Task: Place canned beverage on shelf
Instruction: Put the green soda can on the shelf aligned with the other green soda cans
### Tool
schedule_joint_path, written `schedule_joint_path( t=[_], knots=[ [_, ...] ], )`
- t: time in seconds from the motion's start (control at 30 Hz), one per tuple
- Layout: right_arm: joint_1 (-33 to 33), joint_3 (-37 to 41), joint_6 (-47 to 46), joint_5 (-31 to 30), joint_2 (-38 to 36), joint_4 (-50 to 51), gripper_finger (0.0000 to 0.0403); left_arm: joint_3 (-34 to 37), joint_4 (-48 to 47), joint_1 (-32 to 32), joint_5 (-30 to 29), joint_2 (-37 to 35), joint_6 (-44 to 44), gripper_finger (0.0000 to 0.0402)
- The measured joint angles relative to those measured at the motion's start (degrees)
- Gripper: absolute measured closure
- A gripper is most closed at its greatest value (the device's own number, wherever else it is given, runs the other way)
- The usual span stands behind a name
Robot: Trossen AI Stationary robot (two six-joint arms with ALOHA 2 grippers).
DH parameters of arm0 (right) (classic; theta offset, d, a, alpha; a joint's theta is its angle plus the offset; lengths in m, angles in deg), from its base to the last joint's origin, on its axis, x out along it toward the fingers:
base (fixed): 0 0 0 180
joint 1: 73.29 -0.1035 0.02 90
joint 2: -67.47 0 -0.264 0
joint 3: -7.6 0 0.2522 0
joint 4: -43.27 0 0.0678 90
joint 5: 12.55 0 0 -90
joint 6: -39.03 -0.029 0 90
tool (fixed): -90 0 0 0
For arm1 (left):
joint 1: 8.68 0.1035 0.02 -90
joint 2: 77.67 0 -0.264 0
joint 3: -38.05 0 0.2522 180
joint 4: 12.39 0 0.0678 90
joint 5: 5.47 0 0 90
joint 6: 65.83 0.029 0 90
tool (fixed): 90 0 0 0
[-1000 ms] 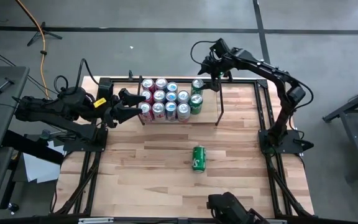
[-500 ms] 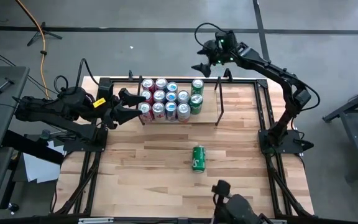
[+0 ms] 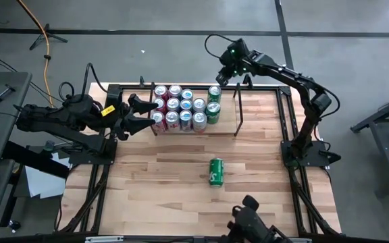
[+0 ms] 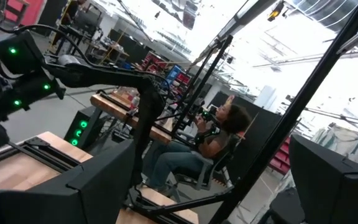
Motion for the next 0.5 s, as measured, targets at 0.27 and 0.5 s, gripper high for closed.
schedule_joint_path(
  t=[0.27, 0.5],
  knots=[
    [-1.4, 0.0, -3.9, 6.1, 0.1, 5.7, 0.0398, 0.0, -0.1, 0.0, -0.6, 0.0, 1.4, 0.0067],
    [-3.9, 0.0, -4.3, 6.1, 0.1, 5.5, 0.04, 0.0, -1.0, 0.0, -1.0, 0.0, 1.5, 0.0067]
  ],
)
